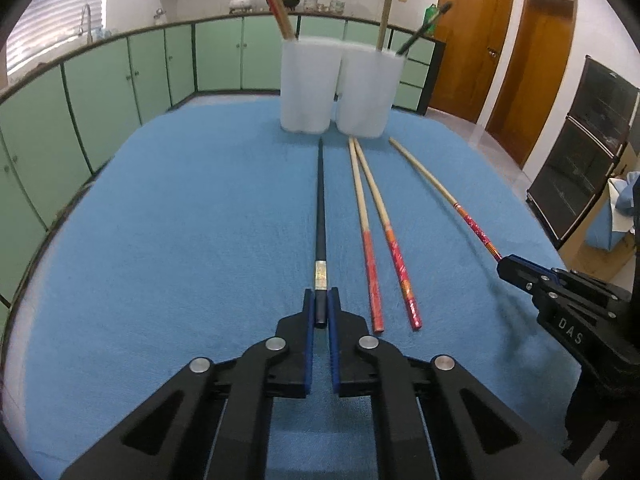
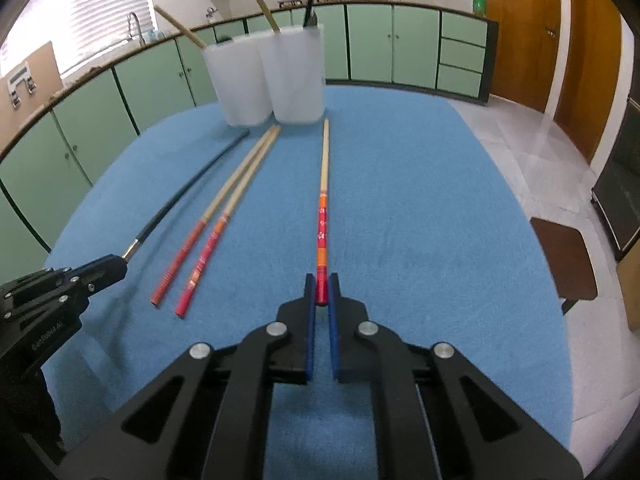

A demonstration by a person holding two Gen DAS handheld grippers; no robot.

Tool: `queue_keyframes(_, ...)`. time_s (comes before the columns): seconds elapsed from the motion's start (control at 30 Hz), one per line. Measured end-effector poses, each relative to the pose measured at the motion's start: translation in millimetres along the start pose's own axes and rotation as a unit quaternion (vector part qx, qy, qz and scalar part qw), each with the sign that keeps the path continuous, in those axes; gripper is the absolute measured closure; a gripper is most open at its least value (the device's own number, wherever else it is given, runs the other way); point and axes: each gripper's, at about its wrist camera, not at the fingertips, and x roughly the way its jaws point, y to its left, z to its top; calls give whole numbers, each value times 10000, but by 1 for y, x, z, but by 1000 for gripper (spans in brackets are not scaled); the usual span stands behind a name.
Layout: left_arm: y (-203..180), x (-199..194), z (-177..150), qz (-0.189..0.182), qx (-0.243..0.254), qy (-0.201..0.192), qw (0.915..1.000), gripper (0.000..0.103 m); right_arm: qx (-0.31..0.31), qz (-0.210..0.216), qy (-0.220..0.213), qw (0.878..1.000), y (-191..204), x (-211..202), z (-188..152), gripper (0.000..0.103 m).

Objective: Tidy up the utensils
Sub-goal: 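Lower both chopsticks into the white holder and open both tools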

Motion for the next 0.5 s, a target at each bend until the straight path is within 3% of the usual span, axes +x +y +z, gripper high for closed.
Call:
queue_keyframes(0.2, -1, -40, 25, -27, 41, -495, 9988, 97, -151, 91, -516, 9985, 1, -37, 21, 98)
queue_keyframes(0.5, 0, -94, 78, -114, 146, -1413, 9898, 97, -79, 395, -1206, 9919, -15, -88, 73, 98)
